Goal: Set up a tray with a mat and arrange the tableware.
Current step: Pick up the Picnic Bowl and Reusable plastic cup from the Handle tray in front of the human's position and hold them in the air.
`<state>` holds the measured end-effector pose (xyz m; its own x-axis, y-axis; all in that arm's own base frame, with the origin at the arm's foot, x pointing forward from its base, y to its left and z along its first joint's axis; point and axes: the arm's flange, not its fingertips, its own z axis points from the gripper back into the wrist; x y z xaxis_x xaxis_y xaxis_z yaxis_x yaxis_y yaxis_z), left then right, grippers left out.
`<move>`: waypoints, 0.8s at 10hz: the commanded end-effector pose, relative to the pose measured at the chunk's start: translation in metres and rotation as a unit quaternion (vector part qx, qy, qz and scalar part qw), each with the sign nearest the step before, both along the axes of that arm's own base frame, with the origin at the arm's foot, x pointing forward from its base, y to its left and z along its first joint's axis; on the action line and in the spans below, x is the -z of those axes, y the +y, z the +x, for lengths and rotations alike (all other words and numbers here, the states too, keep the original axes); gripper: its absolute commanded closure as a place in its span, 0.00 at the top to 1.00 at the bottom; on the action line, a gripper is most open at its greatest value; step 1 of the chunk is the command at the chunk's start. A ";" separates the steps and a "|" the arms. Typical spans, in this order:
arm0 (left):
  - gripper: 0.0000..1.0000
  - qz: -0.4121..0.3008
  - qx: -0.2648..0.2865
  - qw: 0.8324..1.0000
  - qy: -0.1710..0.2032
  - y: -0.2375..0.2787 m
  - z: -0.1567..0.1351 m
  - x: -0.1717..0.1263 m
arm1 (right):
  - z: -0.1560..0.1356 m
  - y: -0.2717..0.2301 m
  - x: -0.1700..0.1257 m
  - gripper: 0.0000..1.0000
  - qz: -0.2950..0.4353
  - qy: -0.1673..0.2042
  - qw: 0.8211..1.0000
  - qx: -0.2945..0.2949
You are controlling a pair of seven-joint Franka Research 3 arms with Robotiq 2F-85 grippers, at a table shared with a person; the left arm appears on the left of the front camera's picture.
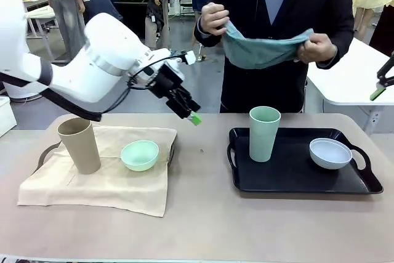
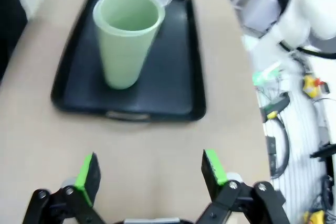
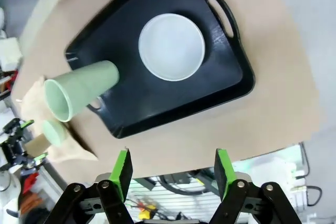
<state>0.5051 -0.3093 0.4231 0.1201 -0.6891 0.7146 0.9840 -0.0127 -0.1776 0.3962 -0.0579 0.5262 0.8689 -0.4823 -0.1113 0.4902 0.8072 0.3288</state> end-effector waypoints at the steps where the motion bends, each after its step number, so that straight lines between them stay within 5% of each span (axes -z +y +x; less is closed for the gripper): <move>1: 1.00 -0.027 0.013 1.000 0.000 -0.010 0.020 0.008 | 0.010 0.008 0.021 0.81 -0.049 0.039 0.998 -0.007; 5: 1.00 -0.118 0.107 0.982 -0.105 -0.064 0.024 0.066 | 0.021 0.027 0.061 0.81 -0.062 0.052 0.996 -0.049; 8: 1.00 -0.144 0.113 0.976 -0.122 -0.093 0.023 0.077 | 0.028 0.040 0.083 0.81 -0.063 0.067 0.994 -0.061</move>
